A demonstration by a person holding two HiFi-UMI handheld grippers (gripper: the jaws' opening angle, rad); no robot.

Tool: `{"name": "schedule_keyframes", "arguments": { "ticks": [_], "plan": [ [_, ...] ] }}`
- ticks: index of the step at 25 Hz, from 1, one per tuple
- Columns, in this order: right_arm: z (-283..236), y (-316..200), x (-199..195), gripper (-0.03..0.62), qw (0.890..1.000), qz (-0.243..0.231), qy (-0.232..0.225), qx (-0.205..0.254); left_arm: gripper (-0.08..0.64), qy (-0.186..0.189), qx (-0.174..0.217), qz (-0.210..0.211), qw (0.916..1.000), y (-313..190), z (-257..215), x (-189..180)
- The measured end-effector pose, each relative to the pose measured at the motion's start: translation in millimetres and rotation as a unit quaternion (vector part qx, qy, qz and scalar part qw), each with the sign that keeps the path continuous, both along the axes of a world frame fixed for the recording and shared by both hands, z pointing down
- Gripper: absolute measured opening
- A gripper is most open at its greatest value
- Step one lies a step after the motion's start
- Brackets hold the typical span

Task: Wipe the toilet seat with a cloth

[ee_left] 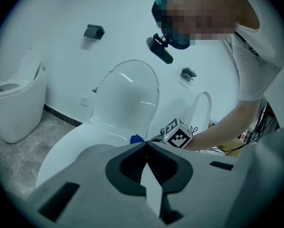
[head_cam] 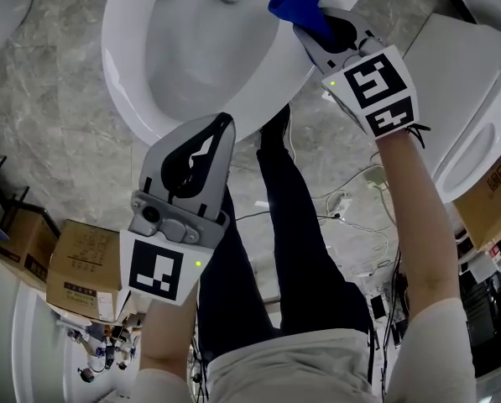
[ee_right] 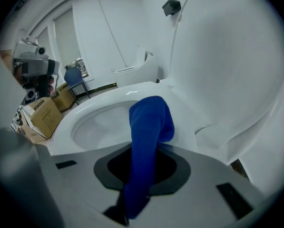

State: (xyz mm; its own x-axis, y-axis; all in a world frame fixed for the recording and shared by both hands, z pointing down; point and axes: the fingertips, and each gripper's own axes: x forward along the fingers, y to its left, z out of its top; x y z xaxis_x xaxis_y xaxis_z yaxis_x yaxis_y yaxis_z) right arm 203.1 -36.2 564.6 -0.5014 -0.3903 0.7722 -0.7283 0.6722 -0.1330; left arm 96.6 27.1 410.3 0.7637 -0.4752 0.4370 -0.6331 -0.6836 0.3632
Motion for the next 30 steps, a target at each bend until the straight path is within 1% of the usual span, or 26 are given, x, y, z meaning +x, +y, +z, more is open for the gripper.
{"name": "schedule_keyframes", "arguments": {
  "ticks": [4, 10, 16, 23, 26, 30],
  "plan": [
    [-2, -4, 4, 0.057, 1.0, -0.006, 0.011, 0.008, 0.005, -0.002, 0.0, 0.005, 1.0, -1, 1, -1],
    [-2, -8, 8, 0.057, 1.0, -0.005, 0.016, 0.013, 0.005, -0.002, -0.004, 0.003, 1.0, -1, 1, 0],
    [-2, -12, 9, 0.057, 1.0, 0.0, 0.015, 0.011, 0.005, 0.004, -0.003, 0.004, 1.0, -2, -1, 1],
    [-1, -21, 12, 0.057, 1.0, 0.012, 0.011, 0.006, 0.005, 0.001, -0.007, 0.005, 1.0, -1, 2, -1],
    [0, -26, 9, 0.057, 1.0, 0.011, 0.015, 0.006, 0.005, 0.002, -0.008, 0.002, 1.0, -3, 2, -7],
    [-1, -29, 14, 0.057, 1.0, 0.017, 0.021, 0.003, 0.004, 0.003, -0.007, 0.002, 1.0, -3, 0, -5]
  ]
}}
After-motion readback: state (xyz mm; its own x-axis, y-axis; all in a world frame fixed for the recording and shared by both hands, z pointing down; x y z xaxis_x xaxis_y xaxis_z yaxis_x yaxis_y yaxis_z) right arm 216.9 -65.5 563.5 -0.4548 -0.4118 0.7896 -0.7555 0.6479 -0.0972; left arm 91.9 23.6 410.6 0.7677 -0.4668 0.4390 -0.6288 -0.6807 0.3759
